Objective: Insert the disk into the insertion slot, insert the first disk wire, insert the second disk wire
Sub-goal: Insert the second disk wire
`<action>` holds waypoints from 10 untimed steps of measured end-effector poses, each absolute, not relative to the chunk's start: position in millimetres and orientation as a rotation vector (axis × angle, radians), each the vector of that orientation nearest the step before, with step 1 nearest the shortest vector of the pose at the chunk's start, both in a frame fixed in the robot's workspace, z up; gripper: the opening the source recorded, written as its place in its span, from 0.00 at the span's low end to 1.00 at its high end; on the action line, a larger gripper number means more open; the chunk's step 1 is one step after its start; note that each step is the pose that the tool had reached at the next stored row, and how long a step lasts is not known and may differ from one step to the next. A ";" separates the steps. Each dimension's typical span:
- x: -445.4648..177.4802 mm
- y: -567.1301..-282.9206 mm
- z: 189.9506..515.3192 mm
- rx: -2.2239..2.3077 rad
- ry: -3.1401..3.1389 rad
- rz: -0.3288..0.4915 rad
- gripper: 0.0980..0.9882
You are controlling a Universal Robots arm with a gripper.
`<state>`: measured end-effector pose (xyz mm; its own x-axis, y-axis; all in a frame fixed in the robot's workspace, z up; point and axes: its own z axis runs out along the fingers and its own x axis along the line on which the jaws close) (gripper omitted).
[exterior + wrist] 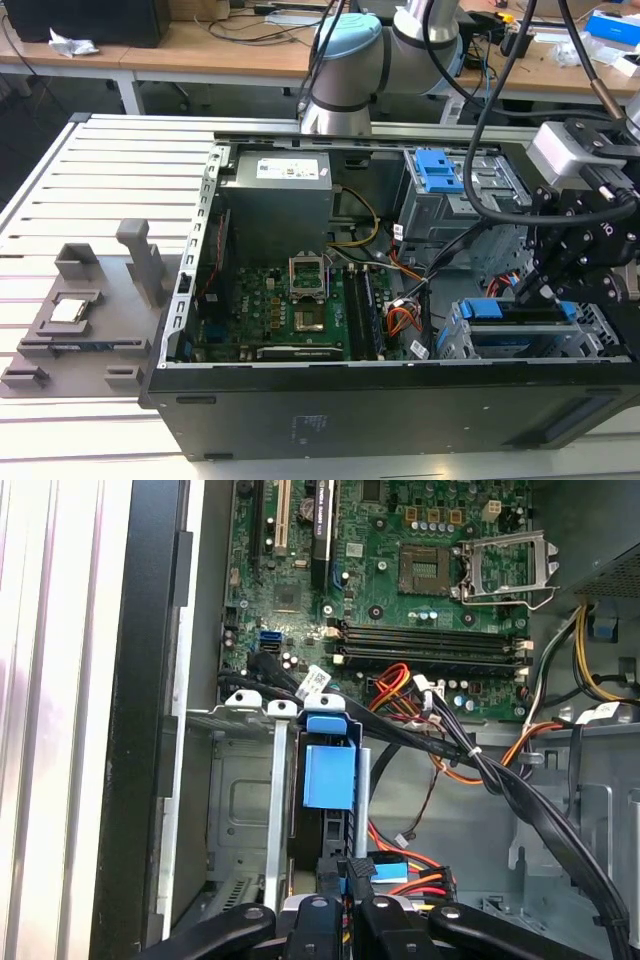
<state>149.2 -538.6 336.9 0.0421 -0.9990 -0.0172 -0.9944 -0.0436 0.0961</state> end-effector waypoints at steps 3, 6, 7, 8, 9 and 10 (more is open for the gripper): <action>149.2 -538.6 336.9 2.225 -2.132 -0.122 0.06; 149.2 -538.1 337.7 2.227 -2.133 -0.125 0.14; 149.2 -538.1 340.3 2.228 -2.134 -0.127 0.14; 149.2 -538.1 343.2 2.227 -2.133 -0.126 0.14; 149.2 -538.1 346.4 2.226 -2.132 -0.124 0.14; 149.2 -538.1 347.6 2.227 -2.133 -0.125 0.14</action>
<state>149.2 -538.1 347.6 0.0421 -0.9989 -0.0196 -0.9944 -0.0438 0.0961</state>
